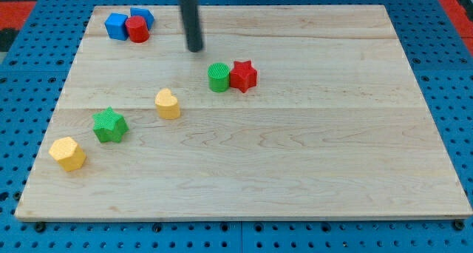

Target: Move the hexagon and green star in a diagonal line

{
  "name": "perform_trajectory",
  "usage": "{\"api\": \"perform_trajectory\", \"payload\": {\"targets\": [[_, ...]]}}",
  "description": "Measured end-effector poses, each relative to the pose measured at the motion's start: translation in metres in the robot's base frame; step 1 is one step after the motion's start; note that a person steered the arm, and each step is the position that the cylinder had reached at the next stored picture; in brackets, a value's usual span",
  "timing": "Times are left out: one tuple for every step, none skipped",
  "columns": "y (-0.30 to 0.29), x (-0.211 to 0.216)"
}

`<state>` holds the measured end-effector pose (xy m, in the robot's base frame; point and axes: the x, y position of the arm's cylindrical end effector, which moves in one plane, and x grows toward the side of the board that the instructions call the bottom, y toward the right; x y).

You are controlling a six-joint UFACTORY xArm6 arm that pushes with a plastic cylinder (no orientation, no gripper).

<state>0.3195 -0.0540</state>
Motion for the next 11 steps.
{"api": "perform_trajectory", "payload": {"targets": [[-0.095, 0.066], [-0.194, 0.131], [-0.229, 0.205], [-0.244, 0.269], [-0.222, 0.269], [-0.196, 0.244], [-0.149, 0.232], [-0.146, 0.201], [-0.131, 0.244], [-0.178, 0.239], [-0.198, 0.209]]}}
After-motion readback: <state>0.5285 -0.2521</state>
